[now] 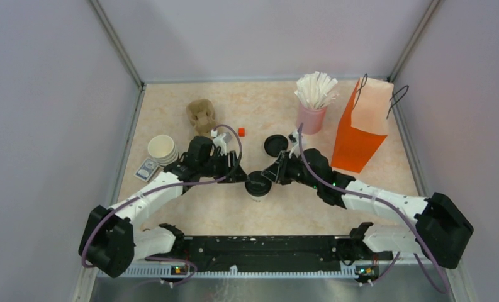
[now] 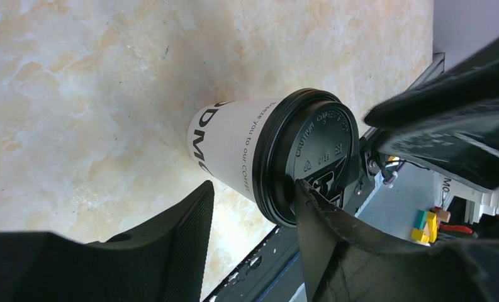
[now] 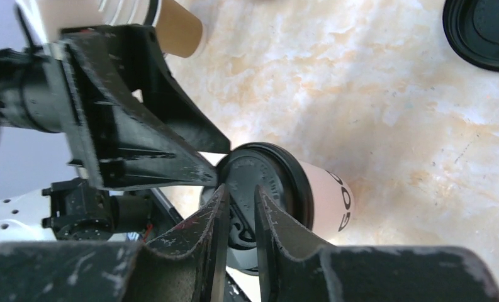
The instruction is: Pack the takeout coffee
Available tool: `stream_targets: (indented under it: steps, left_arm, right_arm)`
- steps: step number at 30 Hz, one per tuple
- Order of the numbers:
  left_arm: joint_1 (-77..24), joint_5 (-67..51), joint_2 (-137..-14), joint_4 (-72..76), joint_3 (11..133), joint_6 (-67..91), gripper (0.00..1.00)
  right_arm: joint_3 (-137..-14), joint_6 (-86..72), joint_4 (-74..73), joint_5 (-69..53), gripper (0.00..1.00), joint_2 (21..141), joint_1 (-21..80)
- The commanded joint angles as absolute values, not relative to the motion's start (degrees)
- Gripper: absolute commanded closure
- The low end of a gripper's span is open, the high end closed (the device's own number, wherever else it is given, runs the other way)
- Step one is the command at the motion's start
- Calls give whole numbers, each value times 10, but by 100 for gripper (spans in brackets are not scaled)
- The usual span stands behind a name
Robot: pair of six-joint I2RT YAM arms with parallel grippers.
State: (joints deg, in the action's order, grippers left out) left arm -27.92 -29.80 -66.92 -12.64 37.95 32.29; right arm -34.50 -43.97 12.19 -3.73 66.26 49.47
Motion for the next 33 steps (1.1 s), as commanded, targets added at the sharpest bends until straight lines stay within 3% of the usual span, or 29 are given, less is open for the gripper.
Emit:
stream_targets:
  steps: [1, 15, 22, 25, 28, 31, 33]
  left_arm:
    - [-280, -288, -679, -118, 381, 303, 46]
    - [-281, -252, -698, -117, 329, 303, 52]
    - [-281, -280, -692, -115, 360, 306, 53]
    - [-281, -284, -687, -131, 406, 301, 43]
    - [-280, -268, -684, -174, 475, 297, 38]
    - [-280, -232, -666, -235, 552, 289, 25]
    - [-280, -209, -643, -249, 585, 284, 7]
  right_arm:
    - [-313, -444, 166, -62, 80, 689, 483]
    - [-120, -514, 312, -21, 81, 715, 482]
    - [-167, -486, 303, -56, 80, 719, 482]
    - [-241, -450, 224, -73, 75, 679, 482]
    - [-316, -406, 151, -74, 60, 639, 483]
    - [-382, -346, 84, -68, 43, 615, 490]
    - [-408, -310, 42, -36, 37, 608, 503]
